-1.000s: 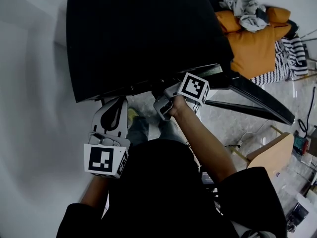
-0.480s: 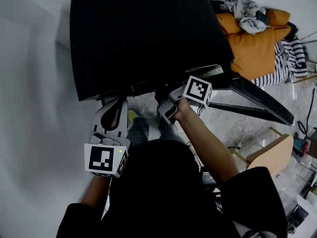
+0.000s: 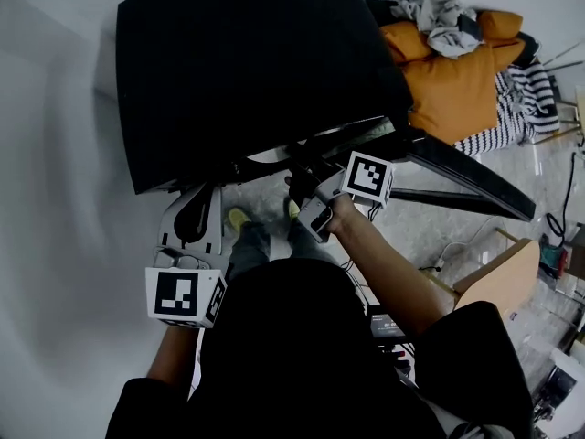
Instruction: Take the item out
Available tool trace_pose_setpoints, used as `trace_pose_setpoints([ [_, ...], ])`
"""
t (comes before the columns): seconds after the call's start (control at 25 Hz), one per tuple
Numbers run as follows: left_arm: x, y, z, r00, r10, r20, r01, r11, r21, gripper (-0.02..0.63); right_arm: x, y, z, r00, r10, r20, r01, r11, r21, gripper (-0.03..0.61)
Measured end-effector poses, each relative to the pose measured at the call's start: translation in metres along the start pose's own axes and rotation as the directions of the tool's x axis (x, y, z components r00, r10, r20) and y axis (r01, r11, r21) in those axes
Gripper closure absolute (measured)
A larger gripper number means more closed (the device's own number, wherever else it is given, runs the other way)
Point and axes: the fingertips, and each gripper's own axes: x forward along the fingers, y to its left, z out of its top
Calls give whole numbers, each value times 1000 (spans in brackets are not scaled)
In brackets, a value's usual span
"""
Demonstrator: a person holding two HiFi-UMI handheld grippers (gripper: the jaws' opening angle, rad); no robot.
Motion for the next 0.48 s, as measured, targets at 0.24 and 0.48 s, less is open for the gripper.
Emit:
trace_pose_setpoints([
  [0.24,3,-9,0,999,-38,-4,38,999,26,606,-24,2,-5,1000,-6,-17,6,1000,-10,561],
  [0.48,4,-18,0,997,-71,-2,71,996,45,606,-51,7,-18,1000,-6,-28,5,1000,-15,561],
])
